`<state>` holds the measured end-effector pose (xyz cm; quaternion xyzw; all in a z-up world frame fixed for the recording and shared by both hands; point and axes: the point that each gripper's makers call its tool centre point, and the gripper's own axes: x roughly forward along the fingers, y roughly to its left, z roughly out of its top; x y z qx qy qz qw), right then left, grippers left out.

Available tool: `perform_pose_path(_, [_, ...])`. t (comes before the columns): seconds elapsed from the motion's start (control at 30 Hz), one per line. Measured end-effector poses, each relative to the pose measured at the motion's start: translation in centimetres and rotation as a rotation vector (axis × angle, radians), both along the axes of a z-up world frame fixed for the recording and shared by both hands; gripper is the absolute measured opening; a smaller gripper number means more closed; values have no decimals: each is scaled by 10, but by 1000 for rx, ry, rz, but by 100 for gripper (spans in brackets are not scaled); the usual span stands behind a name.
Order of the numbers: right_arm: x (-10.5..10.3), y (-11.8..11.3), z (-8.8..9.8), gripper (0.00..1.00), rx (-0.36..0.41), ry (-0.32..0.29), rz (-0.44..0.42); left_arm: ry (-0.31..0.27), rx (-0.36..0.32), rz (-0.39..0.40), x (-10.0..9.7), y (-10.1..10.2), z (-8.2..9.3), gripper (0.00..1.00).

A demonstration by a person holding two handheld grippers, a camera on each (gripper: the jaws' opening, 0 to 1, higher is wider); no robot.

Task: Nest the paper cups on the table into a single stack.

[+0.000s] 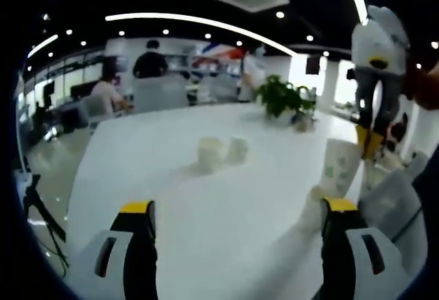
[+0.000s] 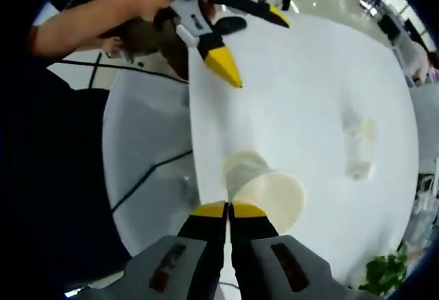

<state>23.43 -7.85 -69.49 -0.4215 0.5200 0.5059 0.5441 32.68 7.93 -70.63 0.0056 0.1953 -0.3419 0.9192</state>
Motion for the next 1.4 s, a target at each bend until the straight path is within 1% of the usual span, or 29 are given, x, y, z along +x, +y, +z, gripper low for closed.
perform_pose_path(0.3, [-4, 3, -19, 0, -17, 12, -15, 10, -7, 8, -1, 3, -2, 98])
perform_pose_path(0.47, [-3, 4, -33, 0, -28, 7, -22, 12, -9, 11, -2, 3, -3, 98])
perform_pose_path(0.73, [-5, 6, -48, 0, -22, 20, -40, 15, -11, 11, -4, 3, -3, 98])
perform_pose_path(0.83, [-4, 5, -55, 0, -32, 9, -40, 14, -11, 12, -4, 2, -3, 98])
perform_pose_path(0.9, [-1, 2, -59, 0, -52, -14, -30, 14, -15, 13, -4, 2, -3, 98])
perform_pose_path(1.1, [-2, 0, -74, 0, -74, -26, -18, 17, -14, 14, -6, 2, -4, 98])
perform_pose_path(1.27, [-4, 1, -78, 0, -56, -15, -38, 20, -13, 13, -9, 2, -6, 98])
perform_pose_path(1.4, [-1, 5, -75, 0, -8, 1, -68, 22, -15, 16, -9, 3, -7, 98])
